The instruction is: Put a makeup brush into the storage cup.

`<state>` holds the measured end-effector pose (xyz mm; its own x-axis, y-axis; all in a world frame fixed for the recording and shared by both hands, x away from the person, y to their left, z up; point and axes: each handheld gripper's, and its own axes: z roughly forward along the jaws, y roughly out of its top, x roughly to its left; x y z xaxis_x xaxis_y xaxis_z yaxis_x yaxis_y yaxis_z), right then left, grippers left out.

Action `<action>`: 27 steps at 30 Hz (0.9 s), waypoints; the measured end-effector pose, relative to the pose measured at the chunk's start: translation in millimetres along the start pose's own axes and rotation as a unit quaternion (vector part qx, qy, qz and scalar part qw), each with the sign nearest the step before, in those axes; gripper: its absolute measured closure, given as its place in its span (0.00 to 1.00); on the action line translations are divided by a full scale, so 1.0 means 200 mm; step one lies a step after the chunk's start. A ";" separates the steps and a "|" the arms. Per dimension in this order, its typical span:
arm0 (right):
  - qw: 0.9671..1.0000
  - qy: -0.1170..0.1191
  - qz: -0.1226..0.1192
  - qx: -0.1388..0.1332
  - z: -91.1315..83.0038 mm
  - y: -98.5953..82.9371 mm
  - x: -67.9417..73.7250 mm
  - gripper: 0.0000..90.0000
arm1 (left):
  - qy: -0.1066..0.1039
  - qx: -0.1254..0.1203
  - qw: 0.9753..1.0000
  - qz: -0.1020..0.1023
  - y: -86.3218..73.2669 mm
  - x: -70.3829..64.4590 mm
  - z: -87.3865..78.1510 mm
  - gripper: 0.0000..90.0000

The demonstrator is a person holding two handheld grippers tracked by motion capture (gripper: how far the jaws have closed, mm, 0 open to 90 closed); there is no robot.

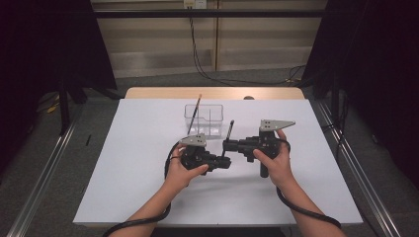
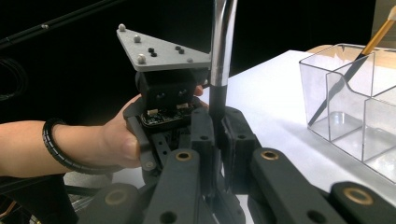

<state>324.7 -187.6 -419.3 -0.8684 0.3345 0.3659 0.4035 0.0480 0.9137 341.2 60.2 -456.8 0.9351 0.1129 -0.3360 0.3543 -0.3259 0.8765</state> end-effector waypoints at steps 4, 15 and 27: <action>1.000 -0.005 -0.002 0.001 -0.01 0.00 -0.01 0.94 | -0.007 -0.022 1.000 -0.001 0.00 0.00 -0.03 0.76; 1.000 -0.009 -0.009 0.003 -0.02 0.00 -0.01 0.94 | -0.029 -0.083 0.996 0.007 0.02 0.01 -0.08 0.43; 1.000 -0.011 -0.010 0.007 -0.03 -0.01 -0.01 0.94 | -0.014 -0.107 0.994 0.014 0.10 0.02 -0.12 0.18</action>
<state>324.1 -194.6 -421.3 -0.8704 0.3535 0.3427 0.3893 0.0680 0.9186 351.9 76.3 -432.9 0.9452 0.0794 -0.3166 0.3244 -0.1217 0.9380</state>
